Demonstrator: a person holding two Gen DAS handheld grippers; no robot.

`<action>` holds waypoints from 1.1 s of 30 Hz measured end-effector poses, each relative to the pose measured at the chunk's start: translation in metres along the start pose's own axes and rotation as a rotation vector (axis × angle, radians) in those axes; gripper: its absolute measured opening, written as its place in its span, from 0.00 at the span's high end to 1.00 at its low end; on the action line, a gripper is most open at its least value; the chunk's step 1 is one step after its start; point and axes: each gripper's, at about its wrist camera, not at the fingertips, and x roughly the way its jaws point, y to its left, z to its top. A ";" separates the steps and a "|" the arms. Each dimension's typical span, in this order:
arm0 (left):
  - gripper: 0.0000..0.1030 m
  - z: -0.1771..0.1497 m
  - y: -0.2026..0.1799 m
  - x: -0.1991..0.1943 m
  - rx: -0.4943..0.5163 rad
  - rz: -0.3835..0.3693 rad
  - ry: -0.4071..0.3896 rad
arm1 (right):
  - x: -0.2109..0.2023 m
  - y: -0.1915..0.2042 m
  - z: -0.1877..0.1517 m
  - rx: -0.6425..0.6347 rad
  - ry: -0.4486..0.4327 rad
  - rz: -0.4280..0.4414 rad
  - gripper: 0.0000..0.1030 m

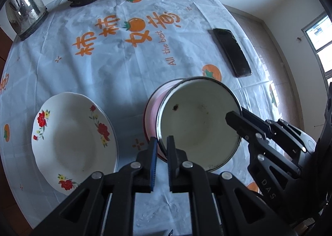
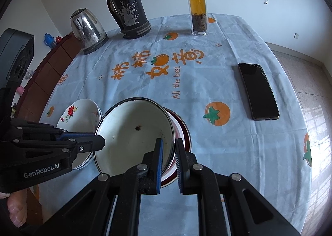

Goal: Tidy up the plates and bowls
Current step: 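Lower the white enamel bowl into the pink bowl with both grippers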

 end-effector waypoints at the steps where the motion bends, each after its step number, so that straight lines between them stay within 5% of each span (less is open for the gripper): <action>1: 0.95 0.000 0.000 0.001 0.001 -0.001 0.001 | 0.000 0.000 0.000 0.000 0.001 -0.001 0.88; 33: 0.93 0.007 0.005 0.026 0.007 -0.006 0.075 | 0.025 -0.006 0.003 -0.005 0.059 -0.008 0.87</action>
